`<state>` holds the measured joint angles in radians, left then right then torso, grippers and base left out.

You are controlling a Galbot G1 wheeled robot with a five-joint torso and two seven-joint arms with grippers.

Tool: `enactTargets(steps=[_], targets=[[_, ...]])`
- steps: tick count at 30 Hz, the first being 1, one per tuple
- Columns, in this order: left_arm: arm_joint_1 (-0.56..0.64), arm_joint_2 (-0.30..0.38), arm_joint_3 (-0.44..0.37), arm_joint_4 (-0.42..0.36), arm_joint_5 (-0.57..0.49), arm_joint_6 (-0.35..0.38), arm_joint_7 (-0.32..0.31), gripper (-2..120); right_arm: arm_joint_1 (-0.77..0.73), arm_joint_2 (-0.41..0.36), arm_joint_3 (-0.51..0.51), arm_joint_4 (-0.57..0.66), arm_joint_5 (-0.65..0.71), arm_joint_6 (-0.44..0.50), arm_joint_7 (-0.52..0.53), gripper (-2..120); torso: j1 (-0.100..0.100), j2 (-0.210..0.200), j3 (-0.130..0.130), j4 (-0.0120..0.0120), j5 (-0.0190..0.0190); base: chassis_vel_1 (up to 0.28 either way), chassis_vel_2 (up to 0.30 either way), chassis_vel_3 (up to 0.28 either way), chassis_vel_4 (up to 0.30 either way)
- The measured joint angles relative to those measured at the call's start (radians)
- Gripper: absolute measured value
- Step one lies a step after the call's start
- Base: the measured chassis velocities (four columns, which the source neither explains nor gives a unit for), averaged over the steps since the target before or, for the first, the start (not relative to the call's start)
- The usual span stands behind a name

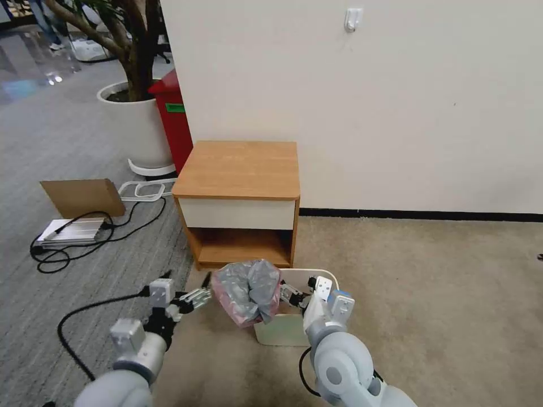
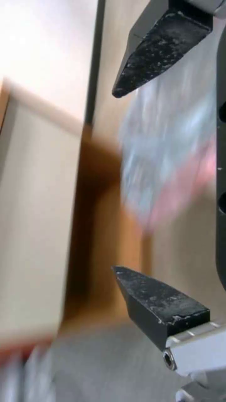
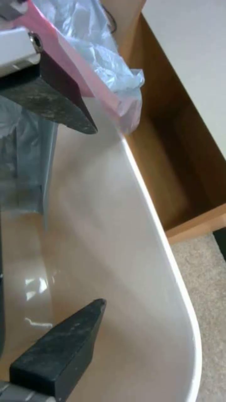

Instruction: Pick up the garbage bag from the table and place it over the trash can.

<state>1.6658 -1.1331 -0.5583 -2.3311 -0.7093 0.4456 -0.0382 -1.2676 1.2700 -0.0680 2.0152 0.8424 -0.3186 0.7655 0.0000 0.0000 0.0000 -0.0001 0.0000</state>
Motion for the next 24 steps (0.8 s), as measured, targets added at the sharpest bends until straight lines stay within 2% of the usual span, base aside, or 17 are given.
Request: enactTargets(steps=[1,2,6,13,15,20,21,23,24], targets=[[-0.005,0.01,0.0,-0.009,-0.038,0.024,0.012,100,-0.002,0.0,0.001,-0.001,-0.004,-0.001,0.0,100,0.0,0.0,0.0,0.0001,-0.0001,0.0,0.0,0.0,0.0],[-0.018,0.042,0.004,-0.021,-0.117,0.074,0.061,100,-0.009,0.0,0.004,-0.001,-0.022,-0.003,-0.004,100,0.0,0.0,0.0,0.0001,0.0001,0.0,0.0,0.0,0.0],[-0.044,0.076,0.028,-0.004,-0.16,0.098,0.105,100,-0.017,0.003,0.012,-0.006,-0.052,-0.006,-0.009,100,0.0,0.0,0.0,0.0002,0.0001,0.0,0.0,0.0,0.0],[-0.1,0.071,0.086,0.07,-0.2,0.08,0.104,100,-0.041,0.005,0.031,-0.01,-0.129,-0.008,-0.031,100,0.0,0.0,0.0,0.0002,0.0,0.0,0.0,0.0,0.0],[-0.139,0.059,0.118,0.125,-0.2,0.075,0.09,100,-0.056,0.006,0.038,-0.008,-0.174,-0.01,-0.036,100,0.0,0.0,0.0,0.0002,-0.0001,0.0,0.0,0.0,0.0],[-0.183,0.044,0.151,0.185,-0.196,0.073,0.077,100,-0.076,0.006,0.053,0.005,-0.232,-0.017,-0.049,100,0.0,0.0,0.0,0.0001,0.0,0.0,0.0,0.0,0.0],[-0.191,0.042,0.158,0.196,-0.194,0.073,0.075,100,-0.082,0.005,0.056,0.007,-0.256,-0.017,-0.056,100,0.0,0.0,0.0,0.0001,-0.0001,0.0,0.0,0.0,0.0],[-0.212,0.038,0.177,0.223,-0.189,0.072,0.068,100,-0.107,0.004,0.076,0.011,-0.388,0.005,-0.104,100,0.0,0.0,0.0,0.0001,0.0,0.0,0.0,0.0,0.0],[-0.212,0.038,0.177,0.223,-0.189,0.072,0.068,100,-0.107,0.004,0.076,0.011,-0.388,0.005,-0.104,100,0.0,0.0,0.0,0.0001,0.0,0.0,0.0,0.0,0.0]])
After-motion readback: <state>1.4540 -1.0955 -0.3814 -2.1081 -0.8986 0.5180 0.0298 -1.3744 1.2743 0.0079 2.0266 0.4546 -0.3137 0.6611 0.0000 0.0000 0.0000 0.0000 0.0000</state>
